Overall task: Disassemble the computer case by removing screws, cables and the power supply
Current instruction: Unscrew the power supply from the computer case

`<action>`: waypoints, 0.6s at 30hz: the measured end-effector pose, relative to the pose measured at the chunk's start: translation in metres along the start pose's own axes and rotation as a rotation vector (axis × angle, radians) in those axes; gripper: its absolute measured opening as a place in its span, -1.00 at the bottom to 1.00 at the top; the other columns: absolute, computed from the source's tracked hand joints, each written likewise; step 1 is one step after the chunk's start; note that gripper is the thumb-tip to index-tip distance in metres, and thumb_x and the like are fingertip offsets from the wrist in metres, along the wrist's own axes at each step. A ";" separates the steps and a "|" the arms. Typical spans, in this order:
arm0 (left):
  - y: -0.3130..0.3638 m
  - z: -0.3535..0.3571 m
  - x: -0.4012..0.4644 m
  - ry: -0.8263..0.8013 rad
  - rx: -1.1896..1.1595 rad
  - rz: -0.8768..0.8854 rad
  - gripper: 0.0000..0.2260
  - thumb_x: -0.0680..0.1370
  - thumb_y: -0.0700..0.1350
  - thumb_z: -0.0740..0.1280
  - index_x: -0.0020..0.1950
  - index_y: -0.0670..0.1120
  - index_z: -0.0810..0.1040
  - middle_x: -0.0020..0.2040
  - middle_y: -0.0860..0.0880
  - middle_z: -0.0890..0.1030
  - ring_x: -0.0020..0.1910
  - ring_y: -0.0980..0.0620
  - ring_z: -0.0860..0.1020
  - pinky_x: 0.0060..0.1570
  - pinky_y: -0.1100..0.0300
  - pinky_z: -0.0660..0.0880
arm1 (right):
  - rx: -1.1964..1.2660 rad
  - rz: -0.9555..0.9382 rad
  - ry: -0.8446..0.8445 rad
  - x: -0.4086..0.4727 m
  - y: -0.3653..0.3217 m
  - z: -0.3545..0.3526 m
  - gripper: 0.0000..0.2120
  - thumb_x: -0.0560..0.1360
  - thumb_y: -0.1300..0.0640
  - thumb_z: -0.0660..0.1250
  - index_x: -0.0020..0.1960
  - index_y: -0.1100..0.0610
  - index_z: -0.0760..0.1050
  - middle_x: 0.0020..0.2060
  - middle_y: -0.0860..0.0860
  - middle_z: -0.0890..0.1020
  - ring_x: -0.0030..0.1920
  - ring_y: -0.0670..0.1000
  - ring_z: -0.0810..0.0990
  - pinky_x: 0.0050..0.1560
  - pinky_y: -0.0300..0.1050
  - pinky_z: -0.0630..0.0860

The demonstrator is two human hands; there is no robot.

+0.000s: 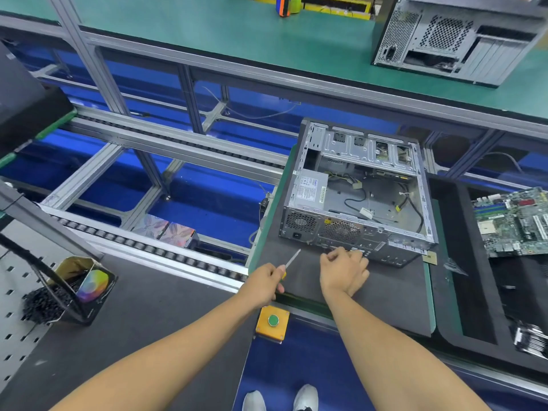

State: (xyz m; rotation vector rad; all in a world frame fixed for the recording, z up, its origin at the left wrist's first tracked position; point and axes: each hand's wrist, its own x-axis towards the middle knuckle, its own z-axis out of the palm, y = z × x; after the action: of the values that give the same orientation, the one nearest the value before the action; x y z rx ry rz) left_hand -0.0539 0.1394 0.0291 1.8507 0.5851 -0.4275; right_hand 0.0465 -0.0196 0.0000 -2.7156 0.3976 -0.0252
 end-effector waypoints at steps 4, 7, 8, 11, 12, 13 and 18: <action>0.000 0.005 0.005 0.003 0.001 0.003 -0.61 0.73 0.10 0.12 0.15 -0.22 0.51 -0.13 -0.05 0.66 -0.30 -0.01 0.50 -0.32 0.18 0.40 | -0.020 0.091 -0.036 0.001 0.008 0.003 -0.84 0.49 -0.11 0.43 -0.22 -0.10 0.54 -0.02 -0.03 0.43 0.12 0.11 0.38 0.17 0.01 0.30; -0.002 0.006 0.006 0.007 -0.038 -0.011 -0.62 0.73 0.09 0.12 0.15 -0.21 0.51 -0.14 -0.05 0.65 -0.30 -0.01 0.49 -0.30 0.16 0.41 | -0.039 0.141 -0.098 0.004 0.012 0.004 -0.87 0.53 -0.10 0.39 -0.16 -0.11 0.57 0.09 0.01 0.50 0.18 0.14 0.39 0.23 0.03 0.33; -0.003 0.006 0.006 0.008 -0.056 -0.020 -0.63 0.73 0.09 0.12 0.15 -0.21 0.51 -0.14 -0.05 0.65 -0.31 -0.01 0.48 -0.31 0.17 0.42 | -0.055 0.151 -0.116 0.005 0.013 0.005 -0.89 0.54 -0.09 0.37 -0.14 -0.12 0.58 0.10 0.03 0.51 0.19 0.14 0.39 0.23 0.03 0.34; -0.005 0.005 0.007 0.021 -0.122 -0.045 -0.62 0.73 0.09 0.13 0.17 -0.21 0.50 -0.14 -0.05 0.63 -0.33 0.02 0.46 -0.37 0.19 0.42 | -0.056 0.169 -0.152 0.007 0.014 0.005 -0.92 0.55 -0.08 0.36 -0.09 -0.14 0.60 0.13 0.05 0.53 0.22 0.16 0.41 0.22 0.03 0.37; -0.006 0.005 0.008 0.030 -0.142 -0.050 -0.62 0.73 0.09 0.13 0.17 -0.21 0.50 -0.15 -0.04 0.63 -0.33 0.02 0.46 -0.38 0.19 0.42 | -0.038 0.173 -0.152 0.007 0.013 0.006 -0.94 0.54 -0.08 0.38 -0.07 -0.14 0.60 0.14 0.06 0.53 0.22 0.16 0.40 0.22 0.04 0.37; -0.007 0.004 0.009 0.038 -0.158 -0.052 -0.62 0.73 0.10 0.13 0.17 -0.20 0.51 -0.15 -0.04 0.63 -0.33 0.02 0.46 -0.37 0.18 0.43 | -0.018 0.169 -0.142 0.006 0.013 0.007 -0.95 0.53 -0.09 0.40 -0.05 -0.13 0.59 0.14 0.06 0.53 0.23 0.15 0.40 0.22 0.04 0.36; -0.016 0.001 0.016 0.110 -0.202 -0.049 -0.65 0.72 0.13 0.13 0.10 -0.12 0.51 -0.16 -0.03 0.65 -0.35 0.04 0.47 -0.41 0.20 0.41 | 0.008 -0.194 0.048 -0.003 0.008 0.008 -0.86 0.47 -0.02 0.40 0.01 -0.07 0.52 0.03 0.00 0.51 0.09 0.08 0.39 0.11 0.03 0.34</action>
State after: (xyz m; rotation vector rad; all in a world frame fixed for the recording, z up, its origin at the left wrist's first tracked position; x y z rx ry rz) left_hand -0.0507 0.1456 0.0076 1.6767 0.7227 -0.2890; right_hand 0.0415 -0.0230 -0.0102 -2.7396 0.1459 -0.1452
